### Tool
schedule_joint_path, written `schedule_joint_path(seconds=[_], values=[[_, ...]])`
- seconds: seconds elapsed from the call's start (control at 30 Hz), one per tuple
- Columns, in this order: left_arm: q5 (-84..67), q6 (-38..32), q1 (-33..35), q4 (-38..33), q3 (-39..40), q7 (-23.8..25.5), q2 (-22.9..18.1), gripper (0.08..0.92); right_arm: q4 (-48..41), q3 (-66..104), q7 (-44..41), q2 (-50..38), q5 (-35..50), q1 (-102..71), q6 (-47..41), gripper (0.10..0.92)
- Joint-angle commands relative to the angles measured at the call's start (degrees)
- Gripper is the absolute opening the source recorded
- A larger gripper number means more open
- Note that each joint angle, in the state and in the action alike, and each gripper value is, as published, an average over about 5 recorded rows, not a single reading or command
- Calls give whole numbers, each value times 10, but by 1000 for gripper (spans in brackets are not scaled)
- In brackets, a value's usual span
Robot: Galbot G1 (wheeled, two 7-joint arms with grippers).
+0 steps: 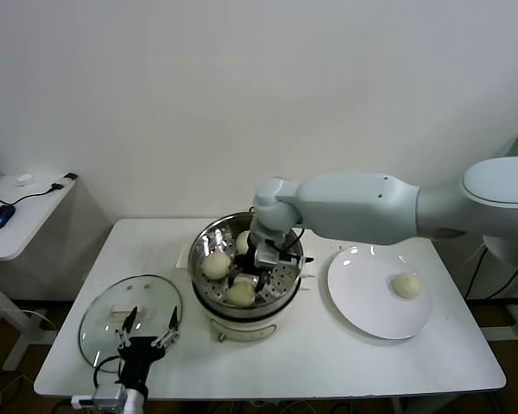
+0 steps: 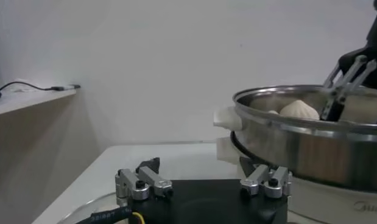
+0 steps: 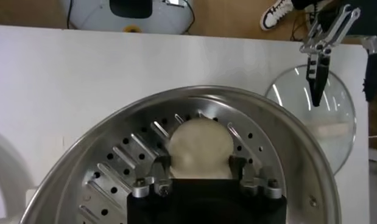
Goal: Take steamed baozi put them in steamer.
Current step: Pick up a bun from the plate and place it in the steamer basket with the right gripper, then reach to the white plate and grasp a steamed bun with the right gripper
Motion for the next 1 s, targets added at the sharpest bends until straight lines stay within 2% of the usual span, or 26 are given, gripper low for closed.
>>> schedule_joint_path(seconds=[0.03,0.23,0.37,0.47,0.6,0.77,1.0], values=[[0,0,1,-2,1,1,-1,823,-15,5,-7,2,14,7,31,782],[0,0,1,-4,2,1,-1,823,-22,7,-52,-24,82,70,51,822],[1,0,2,-5,3,1,0,823,-56,-6,-103,-56,167,124,50,823],[1,-1,2,-6,4,1,-1,823,-86,-51,-120,-89,256,165,-9,823],[1,-1,2,-7,5,2,0,823,-90,-134,-113,-156,338,215,-172,823],[0,-2,1,-4,5,2,0,823,-59,-169,-104,-244,336,217,-310,823],[0,-1,3,-2,1,3,0,823,-44,-155,-97,-355,266,132,-353,823]])
